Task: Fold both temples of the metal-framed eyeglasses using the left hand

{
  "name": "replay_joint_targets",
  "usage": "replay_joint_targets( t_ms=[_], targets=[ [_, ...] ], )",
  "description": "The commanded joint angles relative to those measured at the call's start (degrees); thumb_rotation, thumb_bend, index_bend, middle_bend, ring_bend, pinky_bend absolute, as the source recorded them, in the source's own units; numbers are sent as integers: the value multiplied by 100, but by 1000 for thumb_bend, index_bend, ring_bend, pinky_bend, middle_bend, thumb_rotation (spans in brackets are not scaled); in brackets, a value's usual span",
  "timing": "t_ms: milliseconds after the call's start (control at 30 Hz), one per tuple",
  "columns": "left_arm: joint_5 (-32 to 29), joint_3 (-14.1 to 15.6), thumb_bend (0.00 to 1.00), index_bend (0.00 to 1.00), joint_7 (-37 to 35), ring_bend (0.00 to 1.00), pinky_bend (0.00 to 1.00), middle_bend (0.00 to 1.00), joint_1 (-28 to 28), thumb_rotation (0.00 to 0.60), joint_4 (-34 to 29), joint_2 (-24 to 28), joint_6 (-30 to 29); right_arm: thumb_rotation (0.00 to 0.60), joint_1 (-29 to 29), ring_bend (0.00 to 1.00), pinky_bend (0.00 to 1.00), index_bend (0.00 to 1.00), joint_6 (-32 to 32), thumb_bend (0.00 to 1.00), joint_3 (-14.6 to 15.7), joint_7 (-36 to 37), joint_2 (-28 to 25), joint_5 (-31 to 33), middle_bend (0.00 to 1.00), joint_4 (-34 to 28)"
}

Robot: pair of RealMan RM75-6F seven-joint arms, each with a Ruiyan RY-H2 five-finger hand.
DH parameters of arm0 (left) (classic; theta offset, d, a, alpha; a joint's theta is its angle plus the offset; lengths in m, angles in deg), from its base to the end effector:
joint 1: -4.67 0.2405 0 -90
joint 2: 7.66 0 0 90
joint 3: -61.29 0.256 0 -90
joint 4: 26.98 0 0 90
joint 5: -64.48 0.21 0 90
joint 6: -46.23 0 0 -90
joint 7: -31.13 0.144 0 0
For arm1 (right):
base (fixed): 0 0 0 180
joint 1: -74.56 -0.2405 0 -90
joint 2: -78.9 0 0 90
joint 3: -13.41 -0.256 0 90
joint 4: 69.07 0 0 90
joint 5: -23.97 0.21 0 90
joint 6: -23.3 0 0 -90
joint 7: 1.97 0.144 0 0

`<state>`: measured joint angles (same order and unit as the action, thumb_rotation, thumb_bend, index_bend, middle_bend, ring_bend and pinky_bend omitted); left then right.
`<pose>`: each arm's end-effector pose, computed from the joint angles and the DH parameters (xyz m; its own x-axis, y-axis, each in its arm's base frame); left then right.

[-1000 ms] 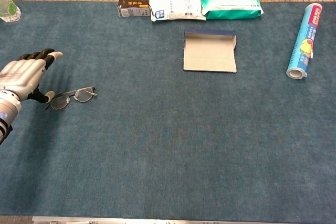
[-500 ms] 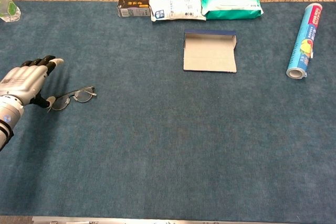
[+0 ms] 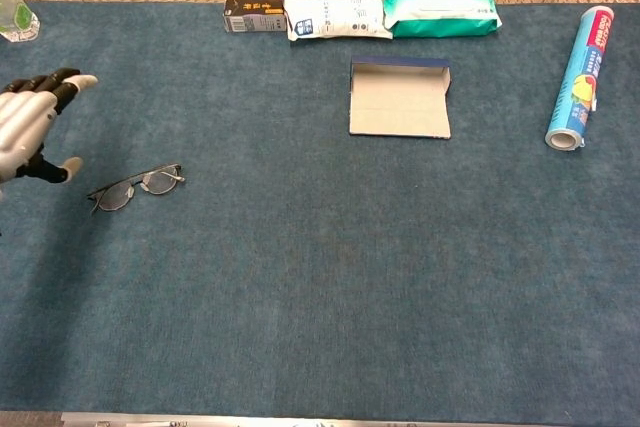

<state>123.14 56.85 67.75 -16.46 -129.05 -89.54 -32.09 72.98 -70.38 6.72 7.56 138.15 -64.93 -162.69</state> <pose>-0.2377 0.2413 0.0430 0.4866 0.2207 0.8453 0.8618 0.0373 -0.5059 -0.3001 -0.1744 0.2095 0.2902 0.1873 0.9385 -0.9519 -0.0445 0.3032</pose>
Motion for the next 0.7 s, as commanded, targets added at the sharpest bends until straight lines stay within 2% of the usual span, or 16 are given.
replay_joint_targets(
  t_ms=[33,133,267,467,700],
  targets=[
    [484,209,337,19,-54,0,16,0,169,600,-745,933,-158,600,-13,466,517,608,26,159,9,-60,29,-2,547,7],
    [733,538,337,32,164,0,16,0,219,600,-1208,1773,-6,600,-37,466,517,607,80,160,11,-168,79,26,547,33],
    [1109,777,337,64,229,0,16,0,431,600,-1504,2280,-242,600,-71,466,517,608,160,160,16,-309,148,68,547,70],
    [1826,1019,342,116,-276,0,18,0,904,600,-1238,2472,-752,600,-116,466,517,607,270,160,4,-479,242,164,548,140],
    [2166,922,357,149,-989,0,18,40,1394,600,-415,2264,-1406,600,-187,466,517,607,457,160,-38,-597,345,359,547,262]
  ],
)
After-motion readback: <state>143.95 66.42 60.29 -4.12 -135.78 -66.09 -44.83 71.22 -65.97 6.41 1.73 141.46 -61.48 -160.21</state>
